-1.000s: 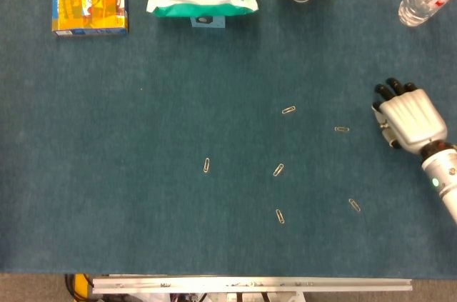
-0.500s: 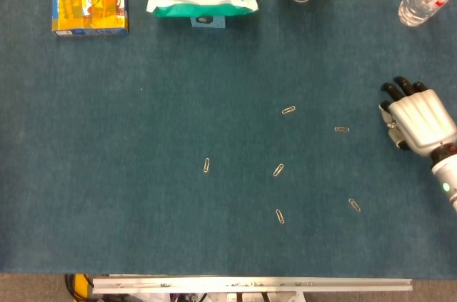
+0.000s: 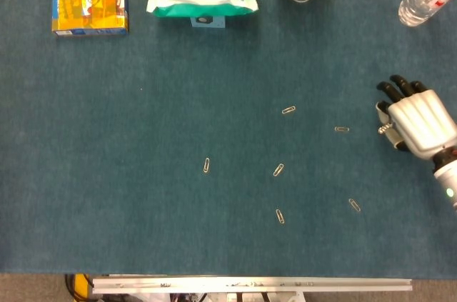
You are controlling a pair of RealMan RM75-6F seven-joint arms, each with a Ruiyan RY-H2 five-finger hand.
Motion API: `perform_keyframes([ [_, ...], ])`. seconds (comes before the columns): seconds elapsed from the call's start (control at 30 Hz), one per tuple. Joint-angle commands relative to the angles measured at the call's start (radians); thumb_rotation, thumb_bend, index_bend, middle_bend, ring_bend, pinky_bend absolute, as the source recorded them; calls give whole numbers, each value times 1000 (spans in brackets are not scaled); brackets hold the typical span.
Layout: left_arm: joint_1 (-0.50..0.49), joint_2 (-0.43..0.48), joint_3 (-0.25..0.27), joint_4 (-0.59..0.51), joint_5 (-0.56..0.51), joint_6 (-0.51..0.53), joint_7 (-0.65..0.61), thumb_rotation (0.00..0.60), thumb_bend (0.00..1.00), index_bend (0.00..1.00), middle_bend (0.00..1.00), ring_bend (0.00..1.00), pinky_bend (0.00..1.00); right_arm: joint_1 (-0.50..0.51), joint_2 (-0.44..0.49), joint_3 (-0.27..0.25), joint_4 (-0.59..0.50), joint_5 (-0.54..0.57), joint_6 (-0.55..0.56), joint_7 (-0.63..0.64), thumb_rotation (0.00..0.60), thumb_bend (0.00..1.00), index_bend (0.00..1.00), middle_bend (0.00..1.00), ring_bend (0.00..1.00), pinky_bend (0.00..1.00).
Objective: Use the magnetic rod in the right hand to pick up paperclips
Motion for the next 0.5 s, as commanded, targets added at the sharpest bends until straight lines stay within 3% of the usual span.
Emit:
perform_keyframes([
  [0.03, 1, 0, -1, 0, -1, 0, -3, 600, 54, 222, 160, 136, 299, 6, 3, 8, -13, -6, -1, -8, 600, 312, 562, 244, 143, 296],
  [0.5, 13, 9, 0, -2, 2, 16, -18, 600, 54, 222, 160, 136, 299, 57, -43, 48, -29, 33, -61, -76, 600, 312, 562, 244, 143, 296],
])
